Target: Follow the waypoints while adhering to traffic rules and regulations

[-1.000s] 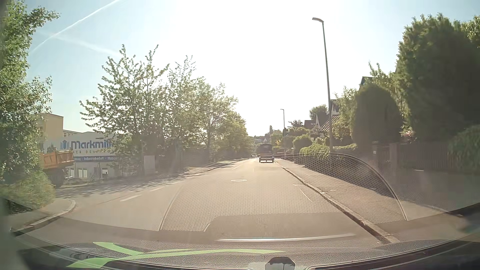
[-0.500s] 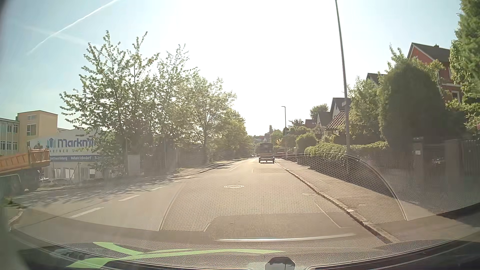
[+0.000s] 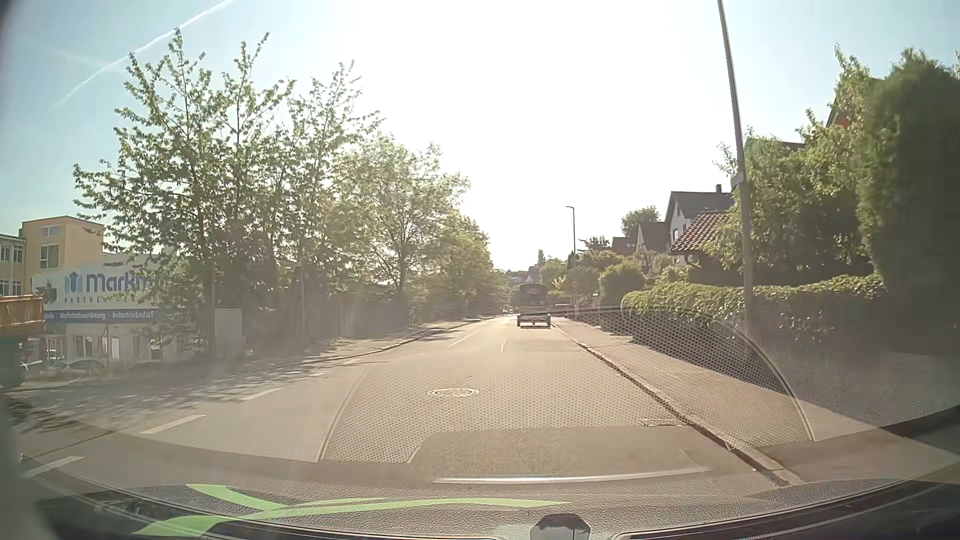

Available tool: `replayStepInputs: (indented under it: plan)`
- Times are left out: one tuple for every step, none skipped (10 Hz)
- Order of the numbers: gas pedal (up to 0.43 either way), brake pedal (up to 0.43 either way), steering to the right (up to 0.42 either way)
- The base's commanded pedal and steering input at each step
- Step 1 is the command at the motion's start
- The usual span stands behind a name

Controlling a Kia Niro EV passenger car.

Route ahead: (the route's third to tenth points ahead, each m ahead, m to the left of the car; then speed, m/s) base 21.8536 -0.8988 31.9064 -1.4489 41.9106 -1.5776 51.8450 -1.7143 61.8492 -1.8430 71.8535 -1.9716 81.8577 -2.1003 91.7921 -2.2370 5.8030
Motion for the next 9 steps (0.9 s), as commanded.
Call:
replayStepInputs:
  plan:
    - [0.039,0.000,-0.001]
    - [0.039,0.000,-0.002]
    - [0.039,0.000,-0.003]
    - [0.039,0.000,-0.003]
    - [0.039,0.000,-0.002]
    - [0.039,0.000,-0.003]
    - [0.039,0.000,-0.003]
    - [0.039,0.000,-0.003]
    - [0.039,0.000,-0.003]
